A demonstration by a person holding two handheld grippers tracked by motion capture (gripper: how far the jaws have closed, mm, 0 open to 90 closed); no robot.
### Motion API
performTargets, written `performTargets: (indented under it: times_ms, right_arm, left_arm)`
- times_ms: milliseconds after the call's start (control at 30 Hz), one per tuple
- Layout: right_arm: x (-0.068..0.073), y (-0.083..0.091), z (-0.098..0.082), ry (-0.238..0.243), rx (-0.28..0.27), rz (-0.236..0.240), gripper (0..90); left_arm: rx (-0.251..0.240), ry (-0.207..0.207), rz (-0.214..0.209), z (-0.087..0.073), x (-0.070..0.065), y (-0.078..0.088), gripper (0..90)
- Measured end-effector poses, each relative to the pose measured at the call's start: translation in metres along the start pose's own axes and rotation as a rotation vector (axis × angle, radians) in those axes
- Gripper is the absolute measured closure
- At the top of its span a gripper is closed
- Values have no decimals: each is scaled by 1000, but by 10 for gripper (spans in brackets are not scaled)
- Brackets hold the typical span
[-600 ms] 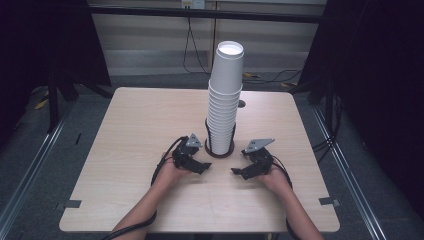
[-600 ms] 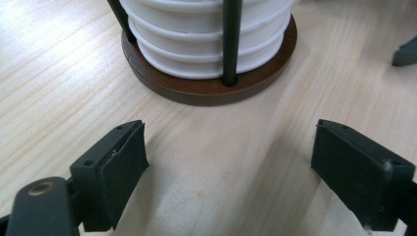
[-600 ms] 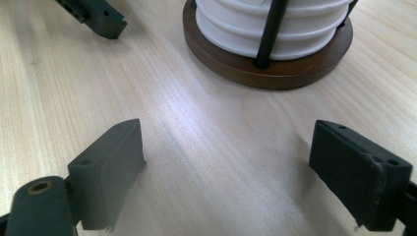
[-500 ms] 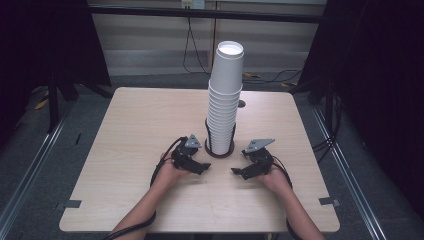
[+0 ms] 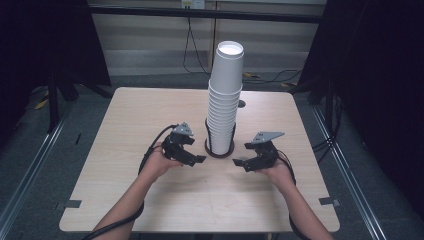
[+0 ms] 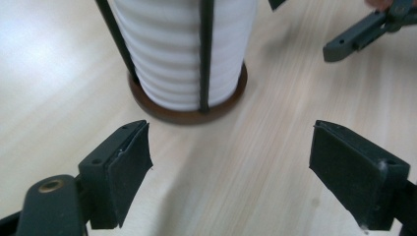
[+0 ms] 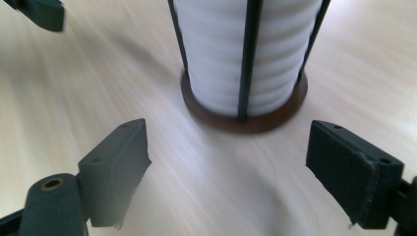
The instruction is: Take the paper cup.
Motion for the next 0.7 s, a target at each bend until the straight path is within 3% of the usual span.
performTargets:
  times_ms: [33,200,300,367,400,467,533,567,600,700]
  right_arm:
    - [3,3,6,-16,-14,18,156]
    - [12,14,31,-35,-51,1,156]
    - [18,27,56,-25,-78,-11,157]
    - [20,31,63,-31,-91,-2,157]
    - [24,38,75,-25,-112,1,157]
    - [27,45,88,2,-134,-22,152]
    - [30,48,94,-3,-150,-4,153]
    - [34,54,107,-6,-166,6,153]
    - [34,54,107,-6,-166,6,153]
    - [42,63,128,33,-184,-21,151]
  left_arm:
    - [-3,5,-2,5,3,6,149]
    - [-15,16,19,25,13,24,148]
    - [-39,59,-18,47,22,42,136]
    - [-43,54,-1,53,25,47,129]
    - [-45,47,11,64,30,55,128]
    - [-46,46,15,75,34,62,110]
    - [-41,33,32,81,37,66,91]
    - [-70,26,42,94,41,73,90]
    - [-70,26,42,94,41,73,88]
    - [-73,6,43,116,45,82,61]
Point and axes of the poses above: each handheld gripper's, and its own axes: y roughly backward along the jaws, z roughly out of its top, x roughly to its left, the point moved 6 cm from there along -y, roughly forward along the jaws, and after that the axes turned 15 degrees about -y, right-handed, at the moved point
